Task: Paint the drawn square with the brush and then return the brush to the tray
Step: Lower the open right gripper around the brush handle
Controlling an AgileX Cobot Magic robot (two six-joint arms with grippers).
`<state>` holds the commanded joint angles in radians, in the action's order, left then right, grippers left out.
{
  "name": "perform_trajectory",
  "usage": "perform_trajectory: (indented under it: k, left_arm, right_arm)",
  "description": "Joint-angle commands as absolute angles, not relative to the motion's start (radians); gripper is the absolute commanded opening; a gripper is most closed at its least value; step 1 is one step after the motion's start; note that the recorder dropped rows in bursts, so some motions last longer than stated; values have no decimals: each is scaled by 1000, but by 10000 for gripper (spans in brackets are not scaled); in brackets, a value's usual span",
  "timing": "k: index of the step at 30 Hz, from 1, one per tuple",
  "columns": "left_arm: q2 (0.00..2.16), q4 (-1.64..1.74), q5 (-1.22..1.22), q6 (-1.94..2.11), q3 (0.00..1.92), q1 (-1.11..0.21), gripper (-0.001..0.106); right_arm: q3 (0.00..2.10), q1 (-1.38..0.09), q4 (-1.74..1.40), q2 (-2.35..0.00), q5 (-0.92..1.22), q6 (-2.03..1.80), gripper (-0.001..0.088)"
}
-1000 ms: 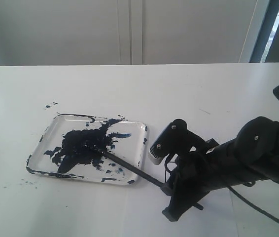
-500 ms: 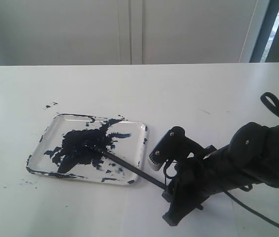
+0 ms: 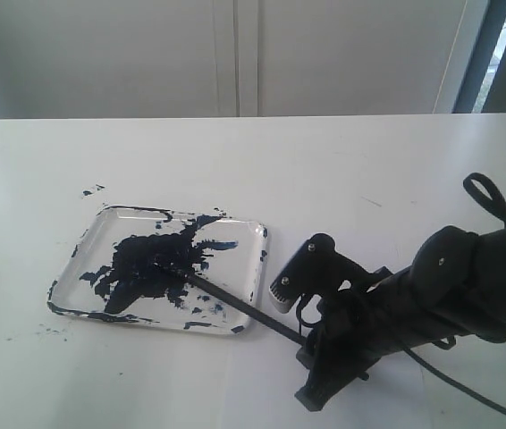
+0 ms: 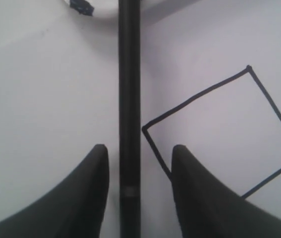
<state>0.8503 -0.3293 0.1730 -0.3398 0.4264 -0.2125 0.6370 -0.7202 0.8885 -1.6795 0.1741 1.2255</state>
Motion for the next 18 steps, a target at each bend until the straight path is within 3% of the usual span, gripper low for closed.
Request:
perform_trajectory:
  k: [12, 18]
  left_arm:
    - [850, -329, 167, -340, 426, -213, 0]
    - [850, -329, 167, -340, 426, -213, 0]
  right_arm:
    - [637, -720, 888, -1679, 174, 1225, -1]
    - [637, -720, 888, -1631, 213, 1225, 0]
